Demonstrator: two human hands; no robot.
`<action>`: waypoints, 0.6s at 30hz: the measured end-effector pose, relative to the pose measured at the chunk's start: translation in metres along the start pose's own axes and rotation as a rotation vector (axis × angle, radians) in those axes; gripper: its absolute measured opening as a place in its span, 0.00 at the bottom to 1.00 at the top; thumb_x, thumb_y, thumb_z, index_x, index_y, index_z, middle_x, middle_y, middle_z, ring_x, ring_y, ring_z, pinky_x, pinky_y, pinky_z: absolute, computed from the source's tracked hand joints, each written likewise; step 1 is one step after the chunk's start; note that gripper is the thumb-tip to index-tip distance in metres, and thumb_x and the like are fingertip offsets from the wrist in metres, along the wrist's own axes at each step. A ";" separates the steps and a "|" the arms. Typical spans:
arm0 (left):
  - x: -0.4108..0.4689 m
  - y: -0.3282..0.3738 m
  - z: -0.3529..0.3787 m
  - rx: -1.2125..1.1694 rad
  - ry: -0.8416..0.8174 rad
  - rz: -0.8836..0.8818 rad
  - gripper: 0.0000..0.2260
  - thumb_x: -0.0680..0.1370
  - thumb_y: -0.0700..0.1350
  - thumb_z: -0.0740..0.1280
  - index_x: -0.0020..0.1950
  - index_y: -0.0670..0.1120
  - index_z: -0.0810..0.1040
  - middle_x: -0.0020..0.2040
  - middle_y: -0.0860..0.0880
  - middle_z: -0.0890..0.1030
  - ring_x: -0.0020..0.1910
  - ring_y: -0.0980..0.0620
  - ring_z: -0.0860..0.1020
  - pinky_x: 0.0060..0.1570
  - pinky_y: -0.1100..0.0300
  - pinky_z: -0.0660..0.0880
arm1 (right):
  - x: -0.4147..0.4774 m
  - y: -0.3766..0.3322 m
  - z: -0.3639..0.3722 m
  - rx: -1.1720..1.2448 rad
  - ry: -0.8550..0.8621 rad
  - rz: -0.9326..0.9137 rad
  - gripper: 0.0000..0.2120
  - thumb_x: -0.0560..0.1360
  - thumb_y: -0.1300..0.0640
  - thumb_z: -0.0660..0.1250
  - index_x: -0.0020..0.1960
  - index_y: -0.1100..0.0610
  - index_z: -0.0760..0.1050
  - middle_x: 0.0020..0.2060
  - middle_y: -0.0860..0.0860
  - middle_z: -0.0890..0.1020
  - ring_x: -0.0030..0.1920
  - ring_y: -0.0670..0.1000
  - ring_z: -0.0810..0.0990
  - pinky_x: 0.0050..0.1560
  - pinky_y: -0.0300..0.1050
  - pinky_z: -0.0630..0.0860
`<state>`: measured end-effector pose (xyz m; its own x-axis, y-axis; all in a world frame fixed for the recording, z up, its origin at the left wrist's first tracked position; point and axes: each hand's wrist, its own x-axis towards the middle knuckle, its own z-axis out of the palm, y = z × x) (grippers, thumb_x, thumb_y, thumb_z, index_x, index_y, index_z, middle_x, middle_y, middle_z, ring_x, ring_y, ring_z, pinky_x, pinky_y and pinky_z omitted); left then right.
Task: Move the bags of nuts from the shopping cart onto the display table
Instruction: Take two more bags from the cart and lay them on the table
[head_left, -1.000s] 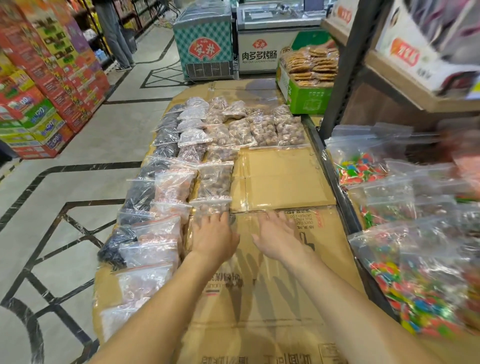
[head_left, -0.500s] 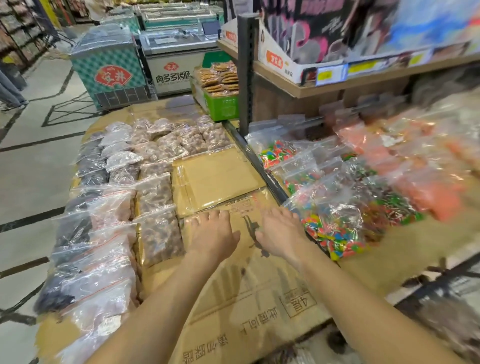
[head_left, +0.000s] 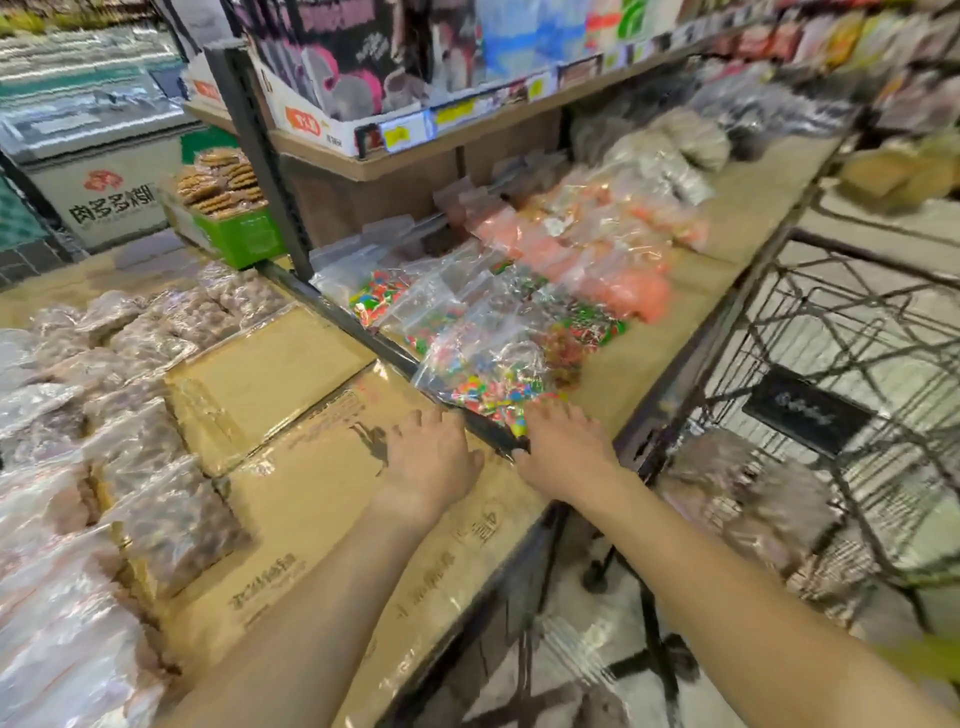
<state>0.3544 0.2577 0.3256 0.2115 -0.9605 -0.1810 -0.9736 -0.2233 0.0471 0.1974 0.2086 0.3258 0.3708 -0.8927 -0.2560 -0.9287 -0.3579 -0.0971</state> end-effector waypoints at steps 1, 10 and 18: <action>0.003 0.013 0.000 0.006 -0.007 0.025 0.27 0.84 0.59 0.62 0.79 0.47 0.68 0.78 0.43 0.71 0.77 0.37 0.67 0.75 0.38 0.64 | -0.003 0.012 0.000 0.007 0.006 0.017 0.31 0.85 0.42 0.60 0.83 0.56 0.61 0.79 0.58 0.67 0.78 0.62 0.66 0.74 0.60 0.66; 0.051 0.138 0.013 0.122 -0.101 0.171 0.29 0.85 0.59 0.61 0.82 0.46 0.64 0.81 0.43 0.67 0.80 0.37 0.63 0.78 0.37 0.61 | 0.001 0.141 0.021 0.093 -0.004 0.168 0.27 0.85 0.42 0.59 0.79 0.56 0.67 0.73 0.58 0.73 0.73 0.63 0.69 0.72 0.62 0.68; 0.097 0.254 0.045 0.199 -0.186 0.314 0.28 0.85 0.59 0.59 0.81 0.46 0.66 0.78 0.43 0.70 0.77 0.36 0.67 0.76 0.38 0.64 | 0.012 0.254 0.049 0.160 -0.038 0.264 0.28 0.84 0.41 0.61 0.78 0.56 0.67 0.74 0.58 0.72 0.73 0.63 0.69 0.72 0.64 0.69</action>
<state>0.1233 0.1149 0.2762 -0.0993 -0.9264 -0.3631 -0.9898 0.1294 -0.0596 -0.0343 0.1198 0.2511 0.1189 -0.9372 -0.3278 -0.9830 -0.0647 -0.1716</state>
